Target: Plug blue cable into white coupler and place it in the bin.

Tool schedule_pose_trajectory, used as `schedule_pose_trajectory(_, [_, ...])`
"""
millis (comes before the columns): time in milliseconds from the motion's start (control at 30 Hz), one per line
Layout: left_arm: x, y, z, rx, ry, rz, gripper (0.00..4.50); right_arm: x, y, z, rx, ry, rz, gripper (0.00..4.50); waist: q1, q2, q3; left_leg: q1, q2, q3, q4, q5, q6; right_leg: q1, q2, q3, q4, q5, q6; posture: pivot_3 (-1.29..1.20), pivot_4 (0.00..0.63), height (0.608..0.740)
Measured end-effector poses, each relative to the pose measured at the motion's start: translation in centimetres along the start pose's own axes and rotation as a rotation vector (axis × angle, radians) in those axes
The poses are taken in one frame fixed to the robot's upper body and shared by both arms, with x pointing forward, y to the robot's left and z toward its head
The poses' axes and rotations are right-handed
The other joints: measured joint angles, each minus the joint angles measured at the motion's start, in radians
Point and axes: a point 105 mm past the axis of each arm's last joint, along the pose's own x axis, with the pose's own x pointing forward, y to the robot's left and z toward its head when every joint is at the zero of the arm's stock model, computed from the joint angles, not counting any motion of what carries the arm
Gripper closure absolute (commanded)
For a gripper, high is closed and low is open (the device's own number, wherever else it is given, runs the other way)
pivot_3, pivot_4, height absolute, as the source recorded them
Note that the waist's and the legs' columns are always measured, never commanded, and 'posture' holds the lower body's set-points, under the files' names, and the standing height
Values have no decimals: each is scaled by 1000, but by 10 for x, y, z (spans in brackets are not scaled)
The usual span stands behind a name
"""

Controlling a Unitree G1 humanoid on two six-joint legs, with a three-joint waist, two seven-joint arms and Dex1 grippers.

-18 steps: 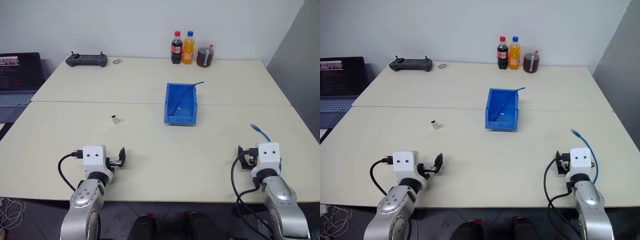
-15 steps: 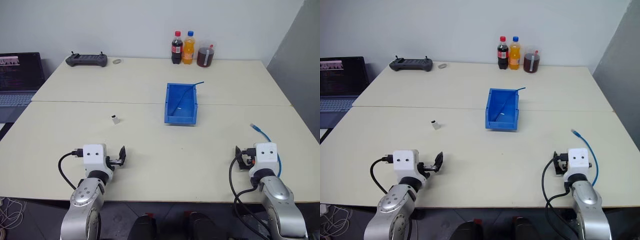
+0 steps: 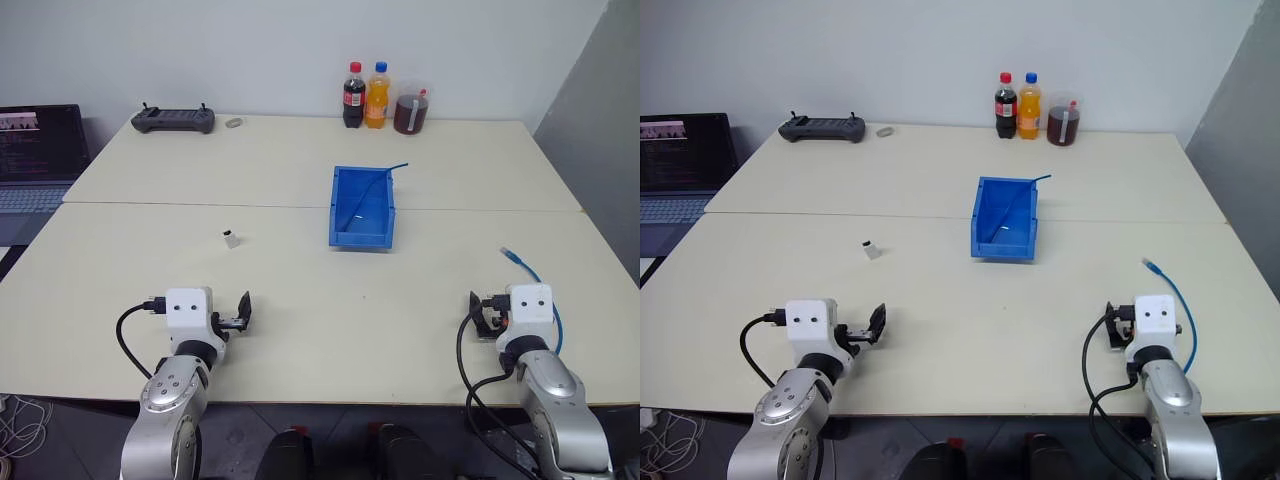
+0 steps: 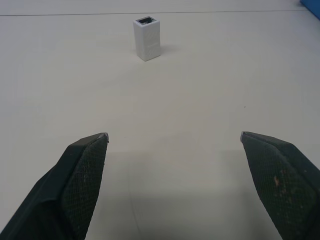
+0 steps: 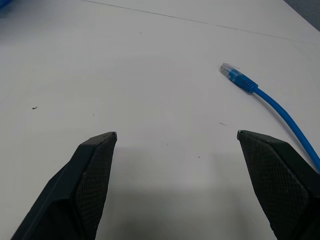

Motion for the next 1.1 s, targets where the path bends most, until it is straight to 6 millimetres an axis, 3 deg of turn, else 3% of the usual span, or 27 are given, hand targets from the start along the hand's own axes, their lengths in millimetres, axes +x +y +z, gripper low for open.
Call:
schedule_pose_trajectory(533, [1, -1, 1, 0, -4, -3, 0, 3, 0, 7, -6, -25, 3, 390, 0, 0, 0, 0, 0, 0, 0, 0, 0, 0, 0, 0, 0, 0, 0, 0, 150, 740])
schedule_pose_trajectory(600, [5, -9, 5, 14, -12, -53, 0, 2, -3, 6, -14, -23, -3, 390, 1, 0, 0, 0, 0, 0, 0, 0, 0, 0, 0, 0, 0, 0, 0, 0, 150, 740])
schedule_pose_trajectory(700, [10, -36, 17, 102, -44, -235, 0, 1, -9, 7, -22, -30, -23, 390, 4, 0, 0, 0, -1, 0, 0, 0, 0, 0, 0, 0, 0, 0, 0, 0, 150, 740])
schedule_pose_trajectory(800, [7, -90, 35, 242, -98, -599, 0, -2, -28, 3, -58, -18, -66, 390, 9, 0, 0, 0, -1, 0, 0, 0, 0, 0, 0, 0, 0, 0, 0, 0, 150, 740])
schedule_pose_trajectory(900, [1, -129, 59, 330, -186, -860, 0, 1, -44, 4, -86, -12, -74, 390, 9, 0, 0, 0, -1, 2, 1, 0, 0, 1, 1, 1, -1, 0, 0, 0, 150, 740])
schedule_pose_trajectory(967, [-5, -156, 70, 395, -223, -1069, 0, 10, -57, 10, -88, -13, -27, 390, 0, 1, 0, 1, -1, 2, 1, 0, 0, 1, 3, 2, -1, 0, 0, 0, 150, 740])
schedule_pose_trajectory(1100, [-12, -190, 76, 450, -238, -1348, 0, 28, -78, 16, -116, 21, 100, 390, -4, 1, 1, 1, -1, 2, 0, 0, 0, 1, 6, 2, -1, 0, 0, 0, 150, 740])
